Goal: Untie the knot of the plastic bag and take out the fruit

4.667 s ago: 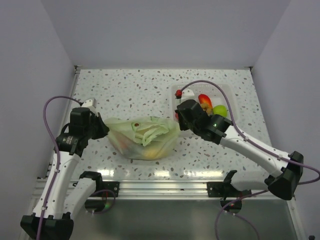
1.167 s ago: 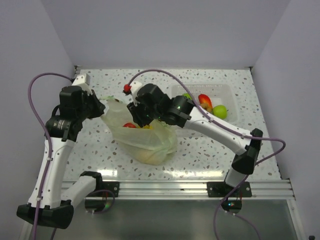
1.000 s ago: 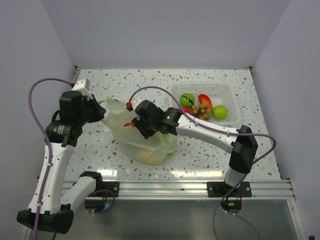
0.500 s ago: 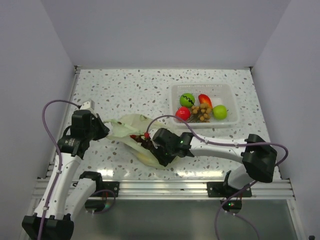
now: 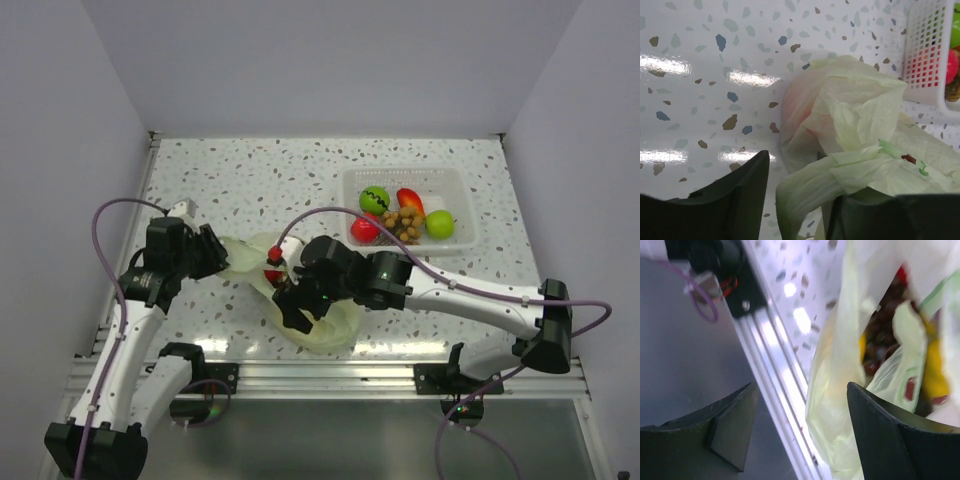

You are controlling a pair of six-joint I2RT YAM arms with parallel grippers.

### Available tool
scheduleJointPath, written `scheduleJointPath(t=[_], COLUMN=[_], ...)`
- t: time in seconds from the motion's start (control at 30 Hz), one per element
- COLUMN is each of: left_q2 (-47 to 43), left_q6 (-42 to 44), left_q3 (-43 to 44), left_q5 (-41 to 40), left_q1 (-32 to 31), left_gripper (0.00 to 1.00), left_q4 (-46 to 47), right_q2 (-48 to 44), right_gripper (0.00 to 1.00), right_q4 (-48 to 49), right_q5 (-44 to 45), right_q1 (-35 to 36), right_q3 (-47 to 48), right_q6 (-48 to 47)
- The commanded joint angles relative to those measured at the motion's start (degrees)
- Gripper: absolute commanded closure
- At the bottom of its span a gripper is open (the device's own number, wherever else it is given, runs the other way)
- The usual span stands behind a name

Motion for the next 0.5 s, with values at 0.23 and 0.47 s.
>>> scheduleJointPath(t=[0.23, 0.47], left_q2=[-1.26, -3.38], left_q6=[5.56, 5.73], left_q3=[9.93, 6.85], left_q5=[5.85, 12.61], left_q1=[0.09, 0.0], left_gripper=[0.09, 0.01], left_q4=[-3.96, -0.36], right_q2=[6.91, 15.35], right_gripper=[0.34, 0.45], right_q4=[2.2, 6.85], right_q5=[18.54, 19.44], right_q1=[-3.83, -9.28], right_q3=[13.19, 17.86], right_q6=[-1.66, -1.3])
